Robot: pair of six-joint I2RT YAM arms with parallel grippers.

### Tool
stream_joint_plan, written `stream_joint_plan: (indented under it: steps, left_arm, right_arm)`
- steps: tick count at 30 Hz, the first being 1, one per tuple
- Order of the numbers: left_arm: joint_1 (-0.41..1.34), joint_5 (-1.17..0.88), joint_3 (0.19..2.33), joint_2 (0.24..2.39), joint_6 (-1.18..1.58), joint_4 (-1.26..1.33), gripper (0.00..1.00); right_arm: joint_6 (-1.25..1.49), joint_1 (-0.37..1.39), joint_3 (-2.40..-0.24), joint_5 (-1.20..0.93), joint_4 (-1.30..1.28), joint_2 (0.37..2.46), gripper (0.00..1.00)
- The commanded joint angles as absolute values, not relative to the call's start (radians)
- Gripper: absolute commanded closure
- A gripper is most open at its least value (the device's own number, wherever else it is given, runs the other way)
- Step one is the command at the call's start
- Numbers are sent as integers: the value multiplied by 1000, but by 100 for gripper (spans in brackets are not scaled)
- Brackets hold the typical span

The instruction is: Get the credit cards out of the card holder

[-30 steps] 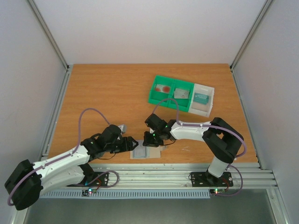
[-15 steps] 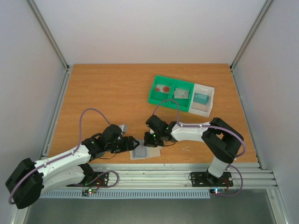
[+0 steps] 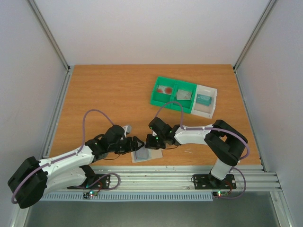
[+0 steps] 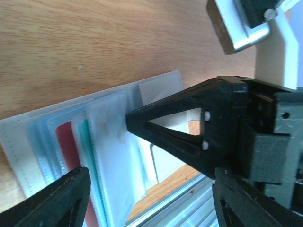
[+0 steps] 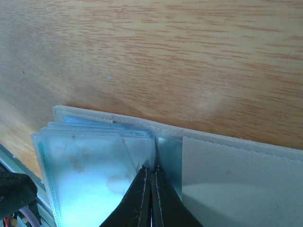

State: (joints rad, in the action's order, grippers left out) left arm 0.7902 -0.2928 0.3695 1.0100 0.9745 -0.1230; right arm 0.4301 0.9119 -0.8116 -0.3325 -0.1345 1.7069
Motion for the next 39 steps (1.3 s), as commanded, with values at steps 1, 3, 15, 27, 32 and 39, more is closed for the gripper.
stream_joint_plan:
  steps: [1,3,15,27,32,39]
  left_arm:
    - [785,-327,351,1001,1002,-14,28]
    - [785,-323,352,1006,1003,-11,28]
    - [785,-307,344,1070,981,12,28]
    - [785,-309,341,1097,981,19,29]
    - [785,-313,341,1109,983,26,29]
    - [785,-345,344,1106,1002,59,31]
  right_arm:
    - [451,922,-772,-314,-146,1712,99]
    - [448,921,-774,-316,-146,1715,99]
    - [459,922,-771,-325,-129,1720,99]
    - [469,922,-762,-321,-120,1717,99]
    - [475,922,-758,-322,-114,1719,99]
    - [497,922,-738,-305,-95,1700,99]
